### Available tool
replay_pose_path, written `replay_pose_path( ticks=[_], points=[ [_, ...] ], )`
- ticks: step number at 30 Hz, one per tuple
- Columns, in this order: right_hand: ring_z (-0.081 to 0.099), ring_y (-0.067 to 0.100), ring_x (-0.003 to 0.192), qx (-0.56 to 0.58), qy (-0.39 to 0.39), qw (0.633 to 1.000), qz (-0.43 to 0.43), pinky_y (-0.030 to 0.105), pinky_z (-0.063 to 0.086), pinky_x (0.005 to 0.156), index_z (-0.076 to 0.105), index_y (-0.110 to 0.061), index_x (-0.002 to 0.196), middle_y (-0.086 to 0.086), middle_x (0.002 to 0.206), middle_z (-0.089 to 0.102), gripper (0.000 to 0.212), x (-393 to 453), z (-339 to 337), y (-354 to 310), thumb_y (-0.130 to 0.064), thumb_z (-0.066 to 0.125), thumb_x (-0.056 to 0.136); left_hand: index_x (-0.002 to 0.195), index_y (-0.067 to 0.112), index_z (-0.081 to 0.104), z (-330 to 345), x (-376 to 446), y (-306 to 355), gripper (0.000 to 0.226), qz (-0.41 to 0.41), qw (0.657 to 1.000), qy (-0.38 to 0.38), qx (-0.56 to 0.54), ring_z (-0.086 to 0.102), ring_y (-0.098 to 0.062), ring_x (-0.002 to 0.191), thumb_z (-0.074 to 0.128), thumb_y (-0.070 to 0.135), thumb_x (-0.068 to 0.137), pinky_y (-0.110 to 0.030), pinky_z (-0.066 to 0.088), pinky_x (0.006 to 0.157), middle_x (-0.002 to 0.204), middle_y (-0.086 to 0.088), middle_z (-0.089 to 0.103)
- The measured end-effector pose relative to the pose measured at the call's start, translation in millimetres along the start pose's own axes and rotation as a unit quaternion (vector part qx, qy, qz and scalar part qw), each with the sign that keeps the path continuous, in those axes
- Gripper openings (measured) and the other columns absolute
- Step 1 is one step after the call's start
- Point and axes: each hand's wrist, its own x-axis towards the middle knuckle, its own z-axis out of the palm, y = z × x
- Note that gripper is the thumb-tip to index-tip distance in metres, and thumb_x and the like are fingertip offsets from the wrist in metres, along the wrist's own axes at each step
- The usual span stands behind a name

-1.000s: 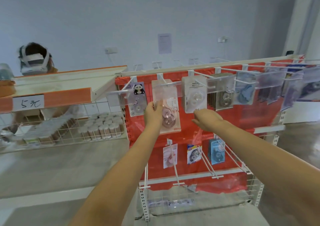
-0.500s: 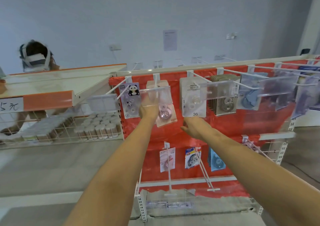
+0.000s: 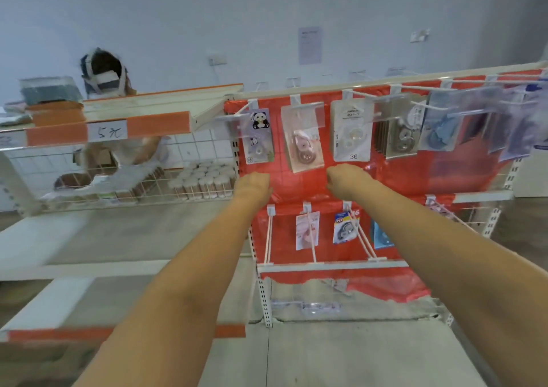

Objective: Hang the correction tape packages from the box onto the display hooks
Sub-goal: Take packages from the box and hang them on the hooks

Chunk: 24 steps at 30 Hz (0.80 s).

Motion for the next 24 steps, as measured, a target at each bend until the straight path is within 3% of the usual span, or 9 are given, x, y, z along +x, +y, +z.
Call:
replay_pose_path(
  ticks=[4,10,18,24],
  points=[
    [0.058,0.034,0.106,-0.004,0.03,0.999,0.009,0.039,0.048,0.086,0.057,-0.003,0.116,0.018,0.117,0.059,0.029,-39.2,-8.2,-32.4,-0.011,0.045,0.09,0.107,0.007,0.06,-10.3,-45.4,-18.1,0.027,0.042,0.999,0.029,0.004,0.062,-0.029,0.096,0.039,0.023,0.099,-0.039,0.053,0.079,0.108,-0.012,0.065],
    [0.049,0.037,0.114,-0.021,0.055,0.998,-0.009,0.041,0.042,0.092,0.052,0.0,0.12,0.022,0.122,0.053,0.03,-109.3,15.1,-82.6,-0.011,0.045,0.092,0.11,0.002,0.059,0.0,-131.9,-33.5,0.032,0.083,0.996,-0.003,-0.038,0.06,-0.034,0.104,0.043,0.028,0.099,-0.038,0.046,0.082,0.109,-0.017,0.064],
    [0.053,0.036,0.111,0.014,-0.043,0.999,-0.016,0.041,0.045,0.09,0.054,-0.001,0.117,0.022,0.119,0.056,0.029,-174.6,109.2,-118.0,-0.01,0.044,0.091,0.113,0.004,0.058,91.3,-211.7,-41.8,0.035,0.098,0.988,-0.109,-0.055,0.059,-0.034,0.104,0.04,0.031,0.099,-0.038,0.046,0.085,0.114,-0.016,0.063],
    [0.042,0.031,0.125,0.002,-0.151,0.988,-0.004,0.039,0.039,0.098,0.045,-0.008,0.132,0.014,0.134,0.046,0.036,-202.0,190.4,-113.8,-0.015,0.042,0.096,0.123,0.01,0.052,174.5,-240.3,-35.8,0.036,0.069,0.977,-0.199,-0.031,0.056,-0.032,0.11,0.036,0.034,0.101,-0.036,0.044,0.085,0.12,-0.013,0.06]
  ],
)
